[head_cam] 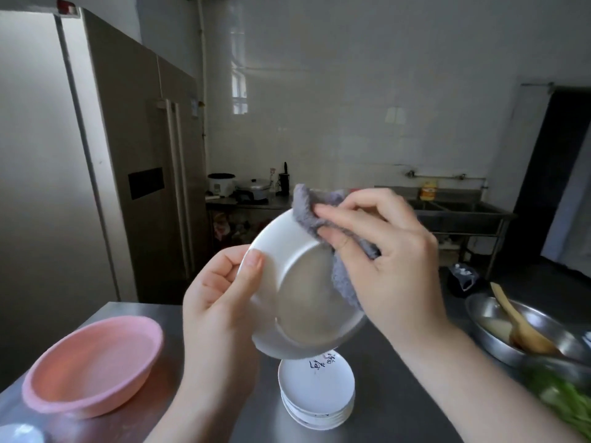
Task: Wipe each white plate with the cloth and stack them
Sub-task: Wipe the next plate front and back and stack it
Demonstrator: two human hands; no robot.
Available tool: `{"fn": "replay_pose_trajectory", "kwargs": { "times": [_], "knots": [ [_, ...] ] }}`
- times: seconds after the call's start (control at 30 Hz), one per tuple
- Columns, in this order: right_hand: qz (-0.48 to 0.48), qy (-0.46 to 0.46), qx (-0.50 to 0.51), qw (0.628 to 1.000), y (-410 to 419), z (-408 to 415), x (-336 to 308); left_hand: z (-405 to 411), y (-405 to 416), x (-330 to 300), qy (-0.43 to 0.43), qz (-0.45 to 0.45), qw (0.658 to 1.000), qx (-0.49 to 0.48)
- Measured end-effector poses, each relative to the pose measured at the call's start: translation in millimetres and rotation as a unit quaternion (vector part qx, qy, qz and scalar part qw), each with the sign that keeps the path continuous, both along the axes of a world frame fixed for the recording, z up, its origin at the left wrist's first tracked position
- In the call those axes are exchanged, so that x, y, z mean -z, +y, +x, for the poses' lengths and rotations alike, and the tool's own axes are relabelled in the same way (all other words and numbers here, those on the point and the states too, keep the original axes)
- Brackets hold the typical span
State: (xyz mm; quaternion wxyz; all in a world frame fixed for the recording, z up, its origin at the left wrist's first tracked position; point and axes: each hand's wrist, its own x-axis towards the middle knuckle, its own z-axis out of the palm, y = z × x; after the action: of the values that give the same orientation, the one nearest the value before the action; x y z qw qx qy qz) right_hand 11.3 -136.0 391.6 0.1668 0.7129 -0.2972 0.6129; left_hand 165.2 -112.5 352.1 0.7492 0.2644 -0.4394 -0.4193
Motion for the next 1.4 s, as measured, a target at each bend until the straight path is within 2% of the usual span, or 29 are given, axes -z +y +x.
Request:
{"fn": "replay_pose_trajectory", "kwargs": {
  "times": [0.17,0.47,0.6,0.73,0.9,1.03,1.13,1.2,1.3,1.4],
  "knots": [
    [0.089,-0.154,-0.024,0.984,-18.1,-23.7,8.9,3.6,-4.6,-0.2,0.053,0.025,0.998,0.014],
    [0.041,-0.311,0.042,0.949,-14.9,-2.8,99.4,-21.0,-17.5,3.6,0.194,0.102,0.975,0.039],
    [0.0,-0.255,0.03,0.967,-6.8,21.0,125.0,-29.8,-18.8,3.3,0.232,0.132,0.963,0.027],
    [-0.002,-0.159,-0.004,0.987,-4.4,30.4,112.7,-33.6,-16.5,4.3,0.247,0.144,0.957,0.058],
    [-0.006,-0.005,0.036,0.999,-1.5,35.6,85.9,-33.5,-16.3,7.4,0.295,0.163,0.934,0.122],
    [0.024,0.042,0.06,0.997,-0.5,41.1,76.0,-32.6,-20.6,8.5,0.336,0.164,0.917,0.142],
    [-0.013,0.043,0.066,0.997,-2.9,31.6,80.7,-27.8,-20.5,7.7,0.313,0.187,0.913,0.18],
    [-0.032,0.018,0.061,0.997,-5.4,17.7,91.1,-23.3,-23.5,9.0,0.276,0.187,0.93,0.153],
    [-0.008,-0.07,0.05,0.996,-13.7,-7.3,103.6,-17.1,-28.5,8.8,0.285,0.171,0.938,0.095],
    [0.038,-0.17,0.022,0.985,-24.6,-23.9,98.1,-13.9,-29.6,15.1,0.278,0.169,0.941,0.089]
  ]
}}
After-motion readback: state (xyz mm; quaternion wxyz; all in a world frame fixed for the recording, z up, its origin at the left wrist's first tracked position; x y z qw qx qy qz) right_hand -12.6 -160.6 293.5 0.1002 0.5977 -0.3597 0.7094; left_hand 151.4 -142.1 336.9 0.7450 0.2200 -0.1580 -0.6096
